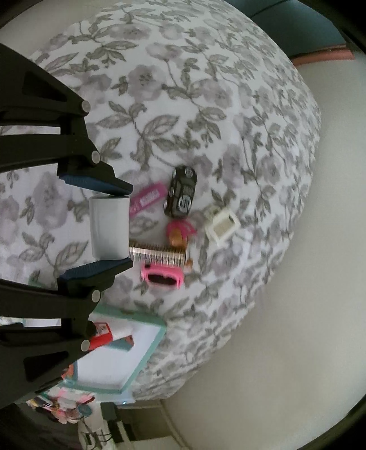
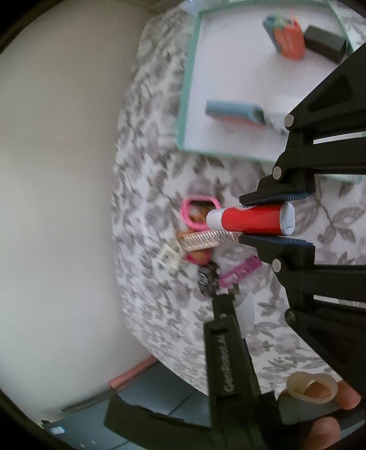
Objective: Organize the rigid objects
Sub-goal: 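Carry the white adapter and red bottle with both tools over the tray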
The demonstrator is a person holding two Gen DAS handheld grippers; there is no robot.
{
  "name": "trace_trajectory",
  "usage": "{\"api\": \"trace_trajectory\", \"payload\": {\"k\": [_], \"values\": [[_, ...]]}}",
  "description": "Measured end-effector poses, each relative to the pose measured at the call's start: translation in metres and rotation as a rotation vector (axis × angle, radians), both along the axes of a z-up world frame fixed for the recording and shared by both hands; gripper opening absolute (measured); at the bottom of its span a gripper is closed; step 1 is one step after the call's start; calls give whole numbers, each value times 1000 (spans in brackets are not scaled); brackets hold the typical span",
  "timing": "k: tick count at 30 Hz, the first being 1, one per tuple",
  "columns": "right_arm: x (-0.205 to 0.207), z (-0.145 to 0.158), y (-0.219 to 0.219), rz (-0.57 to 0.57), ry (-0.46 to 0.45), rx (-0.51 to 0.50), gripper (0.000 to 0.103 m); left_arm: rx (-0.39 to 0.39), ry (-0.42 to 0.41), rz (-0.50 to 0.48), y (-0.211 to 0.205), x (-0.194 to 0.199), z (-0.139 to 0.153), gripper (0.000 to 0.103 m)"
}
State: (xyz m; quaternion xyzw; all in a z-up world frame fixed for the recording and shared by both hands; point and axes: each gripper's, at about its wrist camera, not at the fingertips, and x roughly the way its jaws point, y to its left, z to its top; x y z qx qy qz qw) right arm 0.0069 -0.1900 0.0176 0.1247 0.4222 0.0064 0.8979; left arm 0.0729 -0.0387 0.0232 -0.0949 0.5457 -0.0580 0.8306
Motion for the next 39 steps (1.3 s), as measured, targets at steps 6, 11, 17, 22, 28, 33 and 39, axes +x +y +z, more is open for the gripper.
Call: {"api": "trace_trajectory", "payload": {"k": [6,11,17,22,28,33,39], "values": [[-13,17,-32,-99,-26,-51,22,-26,4,-85,-33,-13,4,47],[-24,26,-61,-180,-37,-75,22,-52,29,-146,-58,-23,1,47],[-40,32,-90,-273,-49,-106,22,-63,50,-203,-81,-34,-2,47],[-54,27,-121,-389,-34,-115,22,-46,81,-256,-101,-45,-11,47],[-71,18,-155,-527,6,-171,22,-48,133,-319,-127,-57,-28,47],[-92,-7,-193,-700,86,-81,22,-17,154,-373,-144,-65,-36,47],[-104,-38,-211,-755,179,-16,22,2,197,-401,-153,-68,-53,47]]}}
